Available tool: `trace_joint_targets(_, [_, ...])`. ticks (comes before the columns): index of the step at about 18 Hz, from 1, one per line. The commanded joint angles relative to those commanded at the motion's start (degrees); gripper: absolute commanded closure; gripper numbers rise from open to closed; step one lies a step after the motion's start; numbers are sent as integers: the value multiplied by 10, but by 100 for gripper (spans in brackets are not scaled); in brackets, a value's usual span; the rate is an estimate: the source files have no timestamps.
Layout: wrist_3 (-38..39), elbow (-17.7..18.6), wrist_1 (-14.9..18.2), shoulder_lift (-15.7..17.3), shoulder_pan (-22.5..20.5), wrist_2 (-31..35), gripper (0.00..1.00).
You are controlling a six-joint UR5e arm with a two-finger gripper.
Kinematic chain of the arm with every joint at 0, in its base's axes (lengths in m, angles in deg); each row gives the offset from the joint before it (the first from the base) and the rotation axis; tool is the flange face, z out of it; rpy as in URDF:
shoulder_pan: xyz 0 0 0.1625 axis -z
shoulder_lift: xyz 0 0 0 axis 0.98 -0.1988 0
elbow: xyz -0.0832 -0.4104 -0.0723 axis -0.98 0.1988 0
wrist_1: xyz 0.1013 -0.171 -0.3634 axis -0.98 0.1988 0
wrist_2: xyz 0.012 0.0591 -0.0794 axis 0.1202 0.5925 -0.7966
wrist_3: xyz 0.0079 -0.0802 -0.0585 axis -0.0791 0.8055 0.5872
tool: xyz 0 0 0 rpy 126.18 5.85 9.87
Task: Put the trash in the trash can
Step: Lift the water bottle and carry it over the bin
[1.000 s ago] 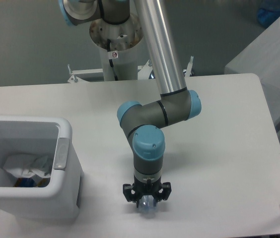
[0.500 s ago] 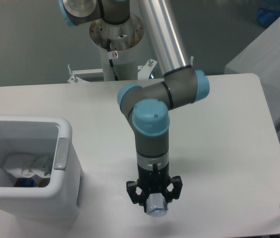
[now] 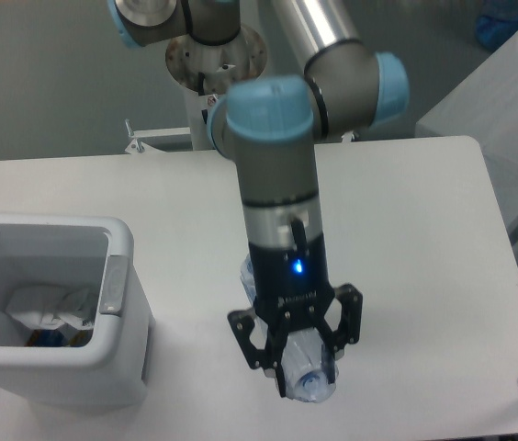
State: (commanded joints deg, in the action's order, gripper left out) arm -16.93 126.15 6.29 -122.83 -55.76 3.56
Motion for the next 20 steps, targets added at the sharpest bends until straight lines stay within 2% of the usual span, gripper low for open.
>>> trace_joint_targets(3, [-4,-1,0,23,6,-26,45])
trace_joint_targets(7, [-13,-2,0,34,59,-32,45])
trace_joint_targets(13, [-11,-9,0,33,100,-54,45])
trace_joint_targets(20, [-10,-2,0,11,163,-56,45])
